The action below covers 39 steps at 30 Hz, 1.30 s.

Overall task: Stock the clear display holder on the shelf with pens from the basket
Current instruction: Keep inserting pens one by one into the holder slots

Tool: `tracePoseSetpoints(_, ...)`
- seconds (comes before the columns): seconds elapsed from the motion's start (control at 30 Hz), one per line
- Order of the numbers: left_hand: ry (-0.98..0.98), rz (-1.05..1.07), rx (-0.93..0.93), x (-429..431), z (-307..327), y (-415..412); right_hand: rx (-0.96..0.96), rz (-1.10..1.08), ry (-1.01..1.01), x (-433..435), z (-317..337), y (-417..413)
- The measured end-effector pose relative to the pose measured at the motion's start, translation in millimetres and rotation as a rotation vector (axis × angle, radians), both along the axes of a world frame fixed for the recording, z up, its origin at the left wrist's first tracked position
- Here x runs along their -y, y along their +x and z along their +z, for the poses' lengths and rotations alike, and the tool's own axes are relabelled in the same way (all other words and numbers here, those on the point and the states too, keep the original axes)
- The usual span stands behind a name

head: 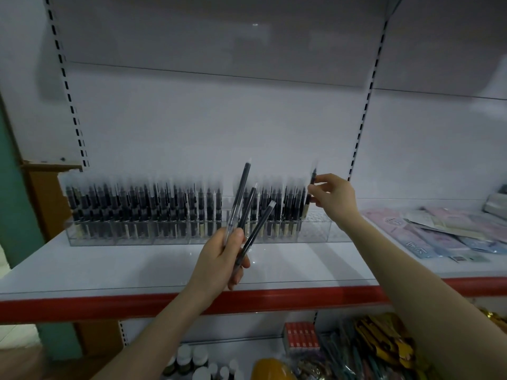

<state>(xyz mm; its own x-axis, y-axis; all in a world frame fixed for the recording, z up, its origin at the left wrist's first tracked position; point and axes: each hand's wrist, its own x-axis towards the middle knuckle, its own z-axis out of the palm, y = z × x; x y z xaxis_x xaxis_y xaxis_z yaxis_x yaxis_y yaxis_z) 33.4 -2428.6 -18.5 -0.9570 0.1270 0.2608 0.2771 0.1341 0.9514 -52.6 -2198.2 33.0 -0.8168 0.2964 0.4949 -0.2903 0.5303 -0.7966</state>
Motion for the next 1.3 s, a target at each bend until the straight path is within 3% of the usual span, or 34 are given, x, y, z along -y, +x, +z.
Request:
tracePoseSetpoints(0.8, -0.016, -0.007, -0.041, -3.2, 4.4, 4.3, 0.229, -0.037, 0.164, 5.8, -24.7, 3.0)
tracePoseSetpoints(0.97, 0.017, -0.022, -0.030, -7.9, 9.2, 7.8, -0.072, -0.030, -0.009, 26.6, -17.5, 38.2)
tracePoseSetpoints(1.13, 0.059, -0.048, -0.006, -17.3, 10.2, 10.5, 0.117, 0.403, -0.204, 60.1, -7.8, 75.9)
tracePoseSetpoints(1.3, 0.142, -0.102, 0.032, -23.0, 12.2, 17.1, 0.127, 0.446, -0.465, 70.8, -3.9, 75.3)
